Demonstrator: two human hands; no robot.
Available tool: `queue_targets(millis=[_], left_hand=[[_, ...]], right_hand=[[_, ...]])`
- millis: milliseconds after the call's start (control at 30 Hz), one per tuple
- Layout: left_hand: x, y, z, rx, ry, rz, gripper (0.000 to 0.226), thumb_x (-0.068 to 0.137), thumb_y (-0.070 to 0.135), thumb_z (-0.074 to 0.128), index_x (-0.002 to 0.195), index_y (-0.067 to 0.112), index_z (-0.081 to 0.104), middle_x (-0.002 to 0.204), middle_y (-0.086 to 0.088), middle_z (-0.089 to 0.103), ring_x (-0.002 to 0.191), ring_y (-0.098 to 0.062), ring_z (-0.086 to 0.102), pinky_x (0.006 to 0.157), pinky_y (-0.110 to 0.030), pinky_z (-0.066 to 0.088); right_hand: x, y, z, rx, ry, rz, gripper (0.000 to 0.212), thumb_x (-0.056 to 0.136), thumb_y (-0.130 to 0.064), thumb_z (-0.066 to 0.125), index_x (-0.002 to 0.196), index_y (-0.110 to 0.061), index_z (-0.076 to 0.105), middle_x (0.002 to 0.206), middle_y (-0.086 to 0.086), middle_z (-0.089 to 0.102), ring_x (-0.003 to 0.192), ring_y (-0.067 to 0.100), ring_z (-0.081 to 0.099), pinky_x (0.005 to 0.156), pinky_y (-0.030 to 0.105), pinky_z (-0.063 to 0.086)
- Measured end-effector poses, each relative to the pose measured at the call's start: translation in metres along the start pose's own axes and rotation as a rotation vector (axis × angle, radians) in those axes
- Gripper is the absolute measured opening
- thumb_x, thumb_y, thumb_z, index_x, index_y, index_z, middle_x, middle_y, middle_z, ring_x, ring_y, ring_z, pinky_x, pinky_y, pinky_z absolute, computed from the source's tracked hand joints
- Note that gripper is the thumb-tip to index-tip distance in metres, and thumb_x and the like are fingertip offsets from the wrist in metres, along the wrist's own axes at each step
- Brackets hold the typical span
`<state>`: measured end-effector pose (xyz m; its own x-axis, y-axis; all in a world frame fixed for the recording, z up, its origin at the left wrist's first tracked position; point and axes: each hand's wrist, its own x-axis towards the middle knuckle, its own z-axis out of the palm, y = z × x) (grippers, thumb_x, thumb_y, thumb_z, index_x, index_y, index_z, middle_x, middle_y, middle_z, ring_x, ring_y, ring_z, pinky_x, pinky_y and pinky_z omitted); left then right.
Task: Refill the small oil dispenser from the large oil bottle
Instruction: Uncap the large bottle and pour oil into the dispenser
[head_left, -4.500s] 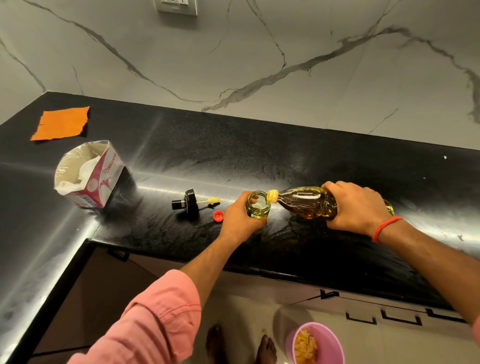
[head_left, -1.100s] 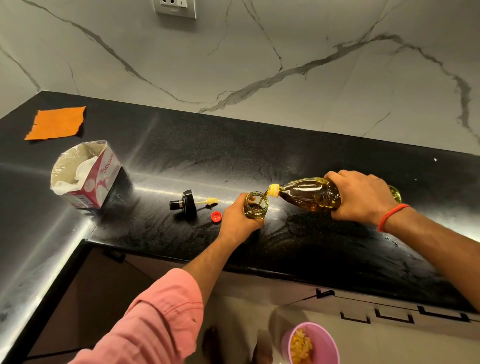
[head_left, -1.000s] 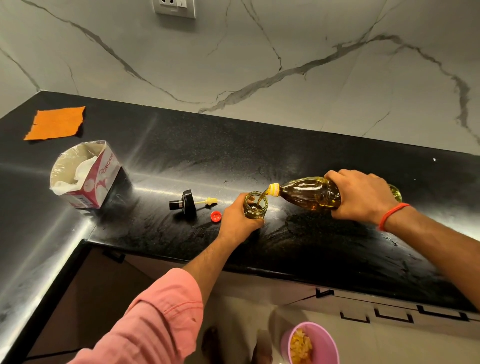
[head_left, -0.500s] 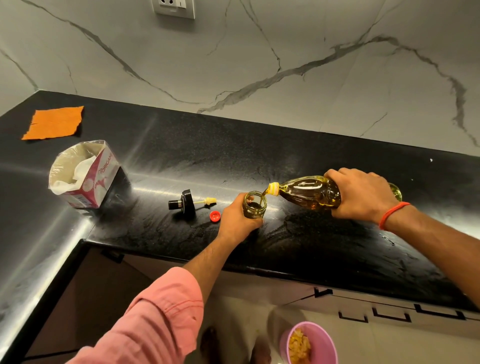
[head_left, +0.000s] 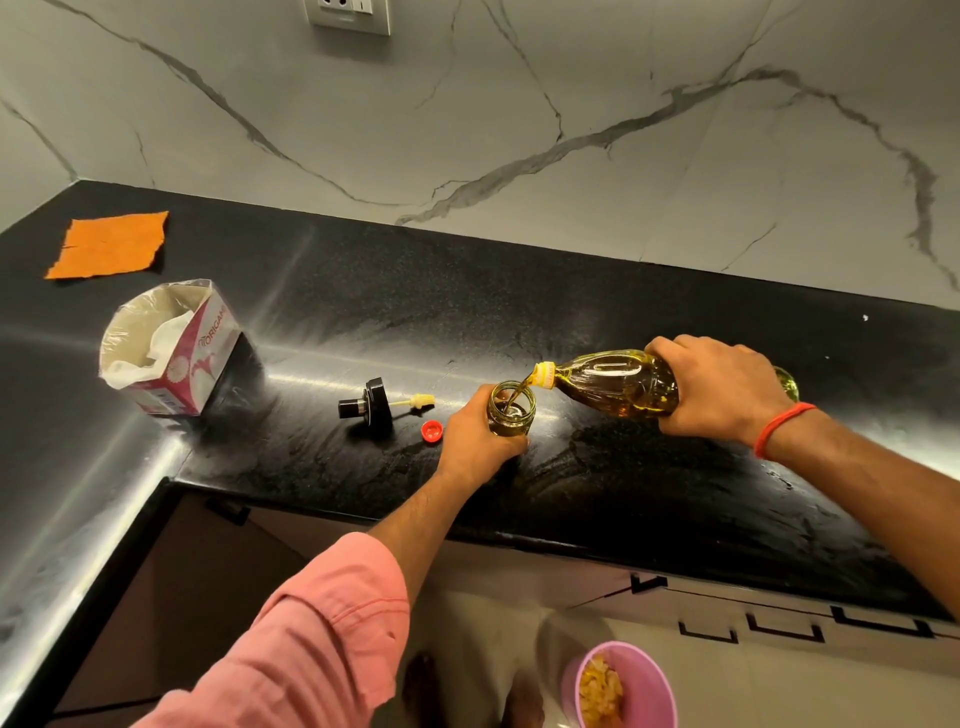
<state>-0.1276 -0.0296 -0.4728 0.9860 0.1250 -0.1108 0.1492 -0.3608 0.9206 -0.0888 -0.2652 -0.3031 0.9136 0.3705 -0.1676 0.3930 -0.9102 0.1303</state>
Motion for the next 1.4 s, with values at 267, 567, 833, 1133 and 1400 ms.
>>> queue_targets(millis=[267, 567, 833, 1133, 1400], left_hand=[[-0.0004, 0.0011, -0.0008, 0.007, 0.002, -0.011, 0.060, 0.071, 0.013, 0.087, 0.123, 0.026, 0.058, 0.105, 0.014, 0.066, 0.099, -0.004, 0.063, 0.079, -0.009, 0.045], [-0.0005, 0.0012, -0.0012, 0.004, -0.007, -0.017, 0.061, 0.071, 0.014, 0.088, 0.123, 0.026, 0.058, 0.107, 0.015, 0.066, 0.101, -0.003, 0.062, 0.080, -0.009, 0.045], [-0.0007, 0.0013, -0.0008, 0.014, 0.001, -0.013, 0.059, 0.072, 0.015, 0.088, 0.122, 0.026, 0.058, 0.106, 0.015, 0.065, 0.101, -0.004, 0.062, 0.082, -0.011, 0.046], [-0.0002, 0.0013, -0.0006, 0.022, 0.000, -0.017, 0.060, 0.072, 0.016, 0.087, 0.123, 0.025, 0.058, 0.108, 0.013, 0.066, 0.102, -0.006, 0.062, 0.084, -0.014, 0.047], [-0.0019, 0.0032, -0.0013, 0.011, 0.004, -0.025, 0.060, 0.071, 0.014, 0.087, 0.123, 0.024, 0.059, 0.106, 0.013, 0.068, 0.099, -0.005, 0.064, 0.076, -0.007, 0.045]], right_hand=[[0.0017, 0.0000, -0.0008, -0.006, 0.014, 0.002, 0.074, 0.068, -0.053, 0.084, 0.130, -0.030, 0.049, 0.110, -0.006, 0.062, 0.103, 0.017, 0.061, 0.086, 0.044, 0.056], [0.0019, 0.0002, -0.0037, 0.002, 0.010, 0.000, 0.075, 0.069, -0.052, 0.084, 0.131, -0.028, 0.049, 0.112, -0.004, 0.063, 0.105, 0.018, 0.061, 0.088, 0.045, 0.055], [0.0019, 0.0021, -0.0045, -0.003, 0.022, -0.003, 0.074, 0.069, -0.053, 0.084, 0.130, -0.029, 0.049, 0.110, -0.005, 0.062, 0.102, 0.017, 0.061, 0.086, 0.043, 0.056], [0.0007, 0.0042, -0.0076, -0.005, 0.021, -0.006, 0.073, 0.070, -0.053, 0.083, 0.129, -0.028, 0.049, 0.110, -0.004, 0.062, 0.103, 0.018, 0.061, 0.087, 0.045, 0.055], [0.0012, 0.0064, -0.0071, -0.021, 0.030, 0.003, 0.074, 0.068, -0.053, 0.084, 0.130, -0.029, 0.049, 0.109, -0.004, 0.063, 0.101, 0.018, 0.061, 0.084, 0.043, 0.056]])
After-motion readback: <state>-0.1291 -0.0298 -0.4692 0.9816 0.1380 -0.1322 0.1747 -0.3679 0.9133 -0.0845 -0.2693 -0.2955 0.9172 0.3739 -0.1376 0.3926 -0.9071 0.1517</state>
